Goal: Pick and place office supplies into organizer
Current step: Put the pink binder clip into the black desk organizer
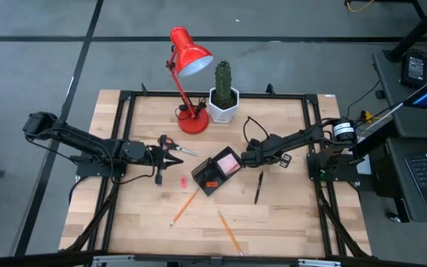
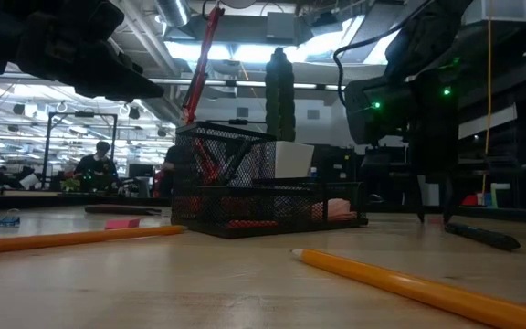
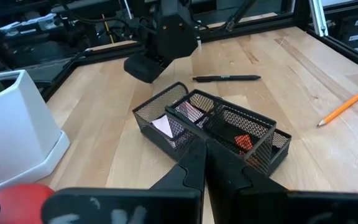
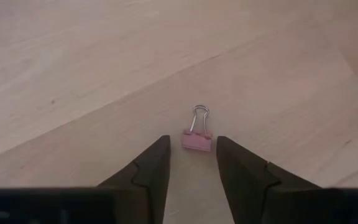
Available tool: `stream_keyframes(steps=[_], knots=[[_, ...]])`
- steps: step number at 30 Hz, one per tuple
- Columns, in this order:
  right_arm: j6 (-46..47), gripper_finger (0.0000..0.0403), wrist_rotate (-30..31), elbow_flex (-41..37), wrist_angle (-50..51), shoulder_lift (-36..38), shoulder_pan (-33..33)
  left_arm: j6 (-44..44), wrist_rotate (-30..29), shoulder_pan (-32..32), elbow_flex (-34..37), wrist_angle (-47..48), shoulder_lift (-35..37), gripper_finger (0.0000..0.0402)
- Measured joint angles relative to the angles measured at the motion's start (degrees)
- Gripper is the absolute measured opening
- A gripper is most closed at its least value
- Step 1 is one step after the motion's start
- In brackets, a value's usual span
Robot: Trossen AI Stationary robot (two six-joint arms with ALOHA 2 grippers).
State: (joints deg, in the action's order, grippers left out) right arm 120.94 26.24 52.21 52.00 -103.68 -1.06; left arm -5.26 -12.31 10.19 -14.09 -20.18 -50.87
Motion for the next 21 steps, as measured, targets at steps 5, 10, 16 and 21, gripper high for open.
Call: stream_keyframes(steps=[5, 10, 16, 21], knots=[[0.3, 0.0133, -0.1, 0.0, 0.1, 0.0, 0.0, 0.0, 0.0, 0.0, 0.0, 0.3, 0.0, 0.0006], [0.3, 0.0133, -0.5, 0.0, 0.1, 0.0, 0.1, 0.0, 0.0, 0.0, 0.0, 0.3, 0.0, 0.0004], [0.3, 0.0133, -0.6, 0.0, 0.1, 0.0, 0.1, 0.0, 0.0, 0.0, 0.0, 0.3, 0.0, 0.0006], [0.0, 0.0133, -0.6, 0.0, 0.4, -0.1, 0.1, 0.0, 0.0, 0.0, 0.0, 0.6, 0.0, 0.0004]])
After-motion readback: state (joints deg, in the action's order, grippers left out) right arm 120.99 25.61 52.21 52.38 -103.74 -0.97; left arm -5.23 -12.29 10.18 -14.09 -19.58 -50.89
